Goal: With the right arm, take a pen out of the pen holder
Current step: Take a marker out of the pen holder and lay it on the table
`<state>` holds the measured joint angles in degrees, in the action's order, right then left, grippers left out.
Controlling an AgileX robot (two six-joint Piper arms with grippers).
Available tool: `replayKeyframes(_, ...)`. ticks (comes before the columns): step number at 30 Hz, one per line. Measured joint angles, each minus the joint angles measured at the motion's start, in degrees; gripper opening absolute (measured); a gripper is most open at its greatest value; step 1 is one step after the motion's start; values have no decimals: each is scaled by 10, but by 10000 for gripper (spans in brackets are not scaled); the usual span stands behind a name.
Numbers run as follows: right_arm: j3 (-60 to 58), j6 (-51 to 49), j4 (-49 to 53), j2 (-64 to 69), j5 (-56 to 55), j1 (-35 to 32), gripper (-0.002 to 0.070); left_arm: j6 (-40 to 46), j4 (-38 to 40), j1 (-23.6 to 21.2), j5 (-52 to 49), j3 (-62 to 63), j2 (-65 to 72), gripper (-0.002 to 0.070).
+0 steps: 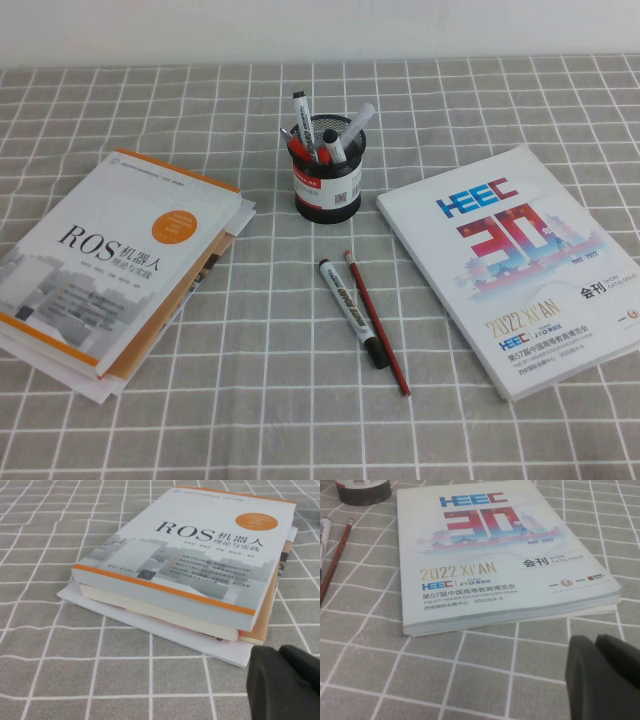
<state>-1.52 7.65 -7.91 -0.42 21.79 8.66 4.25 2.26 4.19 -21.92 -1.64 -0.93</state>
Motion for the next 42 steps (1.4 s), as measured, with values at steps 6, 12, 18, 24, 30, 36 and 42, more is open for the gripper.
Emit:
replayKeyframes(6, 0, 0, 0, 0, 0, 0, -13, 0, 0, 0, 0, 0, 0, -3)
replayKeyframes(12, 0, 0, 0, 0, 0, 0, -13, 0, 0, 0, 0, 0, 0, -3)
replayKeyframes(18, 0, 0, 0, 0, 0, 0, -13, 0, 0, 0, 0, 0, 0, -3)
replayKeyframes(24, 0, 0, 0, 0, 0, 0, -13, 0, 0, 0, 0, 0, 0, -3)
replayKeyframes(30, 0, 0, -15, 0, -7, 0, -13, 0, 0, 0, 0, 0, 0, -3)
replayKeyframes(36, 0, 0, -122, 0, -69, 0, -13, 0, 0, 0, 0, 0, 0, -3)
replayKeyframes(42, 0, 0, -271, 0, -122, 0, -12, 0, 0, 0, 0, 0, 0, -3)
